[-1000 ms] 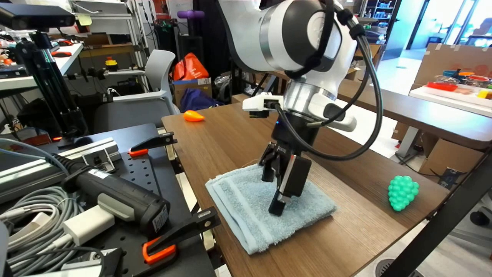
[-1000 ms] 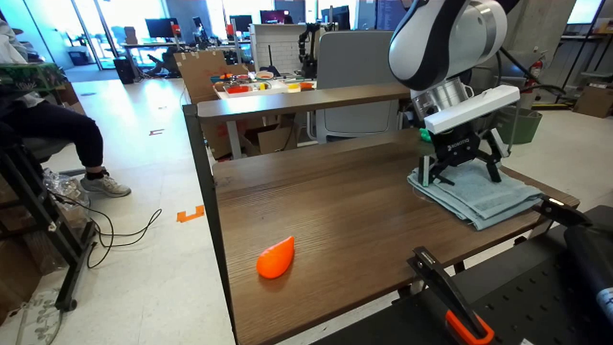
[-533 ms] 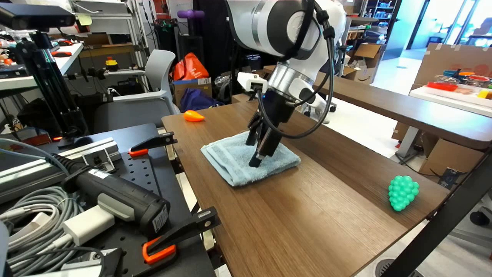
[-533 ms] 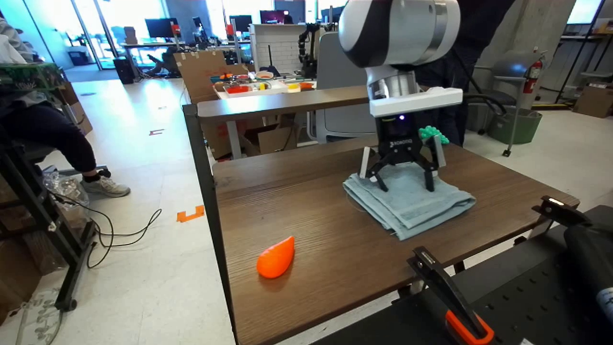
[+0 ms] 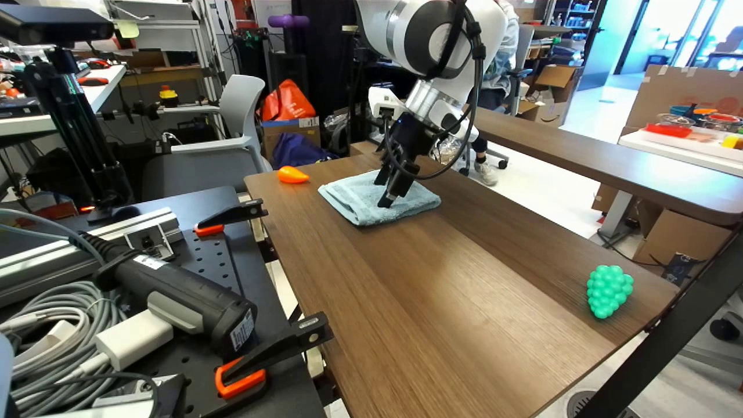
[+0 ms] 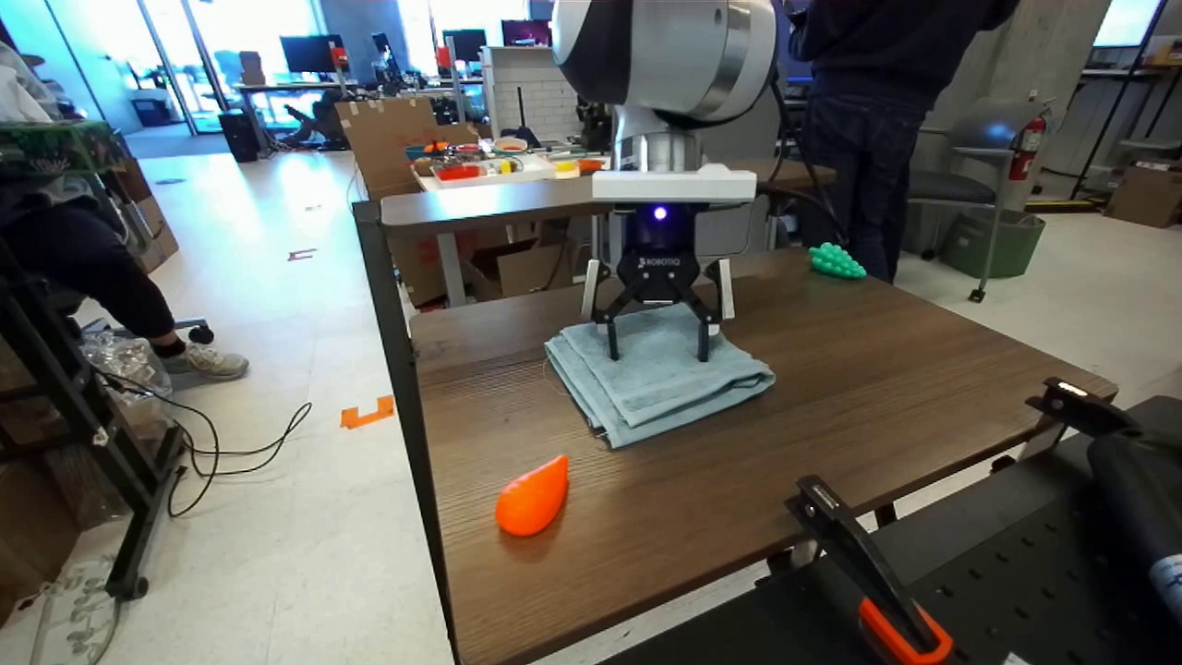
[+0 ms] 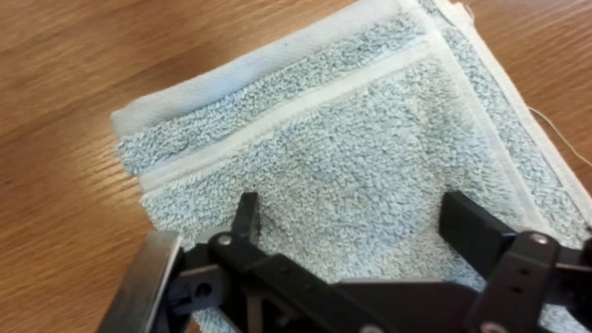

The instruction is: Use the towel to wipe the table

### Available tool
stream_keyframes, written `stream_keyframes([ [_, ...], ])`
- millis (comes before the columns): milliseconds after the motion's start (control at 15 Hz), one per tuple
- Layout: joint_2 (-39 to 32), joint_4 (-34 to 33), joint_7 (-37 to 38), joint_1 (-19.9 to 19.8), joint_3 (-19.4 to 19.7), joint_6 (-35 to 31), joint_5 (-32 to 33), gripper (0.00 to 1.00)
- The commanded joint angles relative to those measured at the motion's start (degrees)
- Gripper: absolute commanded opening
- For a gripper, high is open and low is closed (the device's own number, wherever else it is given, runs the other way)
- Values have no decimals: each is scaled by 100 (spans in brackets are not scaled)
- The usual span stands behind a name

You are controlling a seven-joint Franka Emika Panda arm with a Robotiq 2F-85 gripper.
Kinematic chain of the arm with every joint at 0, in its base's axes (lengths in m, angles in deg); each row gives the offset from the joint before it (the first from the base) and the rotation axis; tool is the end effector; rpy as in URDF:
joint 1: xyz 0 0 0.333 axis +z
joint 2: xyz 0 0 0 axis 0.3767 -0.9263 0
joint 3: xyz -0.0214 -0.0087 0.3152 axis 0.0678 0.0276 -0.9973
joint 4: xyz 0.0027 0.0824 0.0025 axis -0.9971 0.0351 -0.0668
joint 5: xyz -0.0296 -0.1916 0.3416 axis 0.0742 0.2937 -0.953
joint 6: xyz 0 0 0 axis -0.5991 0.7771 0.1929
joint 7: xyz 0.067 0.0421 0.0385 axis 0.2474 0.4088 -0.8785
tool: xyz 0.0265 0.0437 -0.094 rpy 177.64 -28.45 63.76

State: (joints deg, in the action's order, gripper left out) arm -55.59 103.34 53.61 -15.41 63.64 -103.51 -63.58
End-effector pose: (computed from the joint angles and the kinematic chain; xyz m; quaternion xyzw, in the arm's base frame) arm 0.6426 0.1105 0.0974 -0.9541 0.2031 0.2178 0.0314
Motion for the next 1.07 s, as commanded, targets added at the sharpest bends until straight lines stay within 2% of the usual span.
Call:
stream_keyframes([
  [0, -617, -841, 263, 56, 93, 242, -117, 100],
  [267, -824, -986, 356, -64, 333, 187, 2, 100],
  [533, -749, -521, 65, -382, 605, 199, 94, 100],
  [733, -270, 266, 35, -442, 965, -26, 350, 100],
  [1000, 458, 1478, -276, -517, 1299, -669, 710, 100],
])
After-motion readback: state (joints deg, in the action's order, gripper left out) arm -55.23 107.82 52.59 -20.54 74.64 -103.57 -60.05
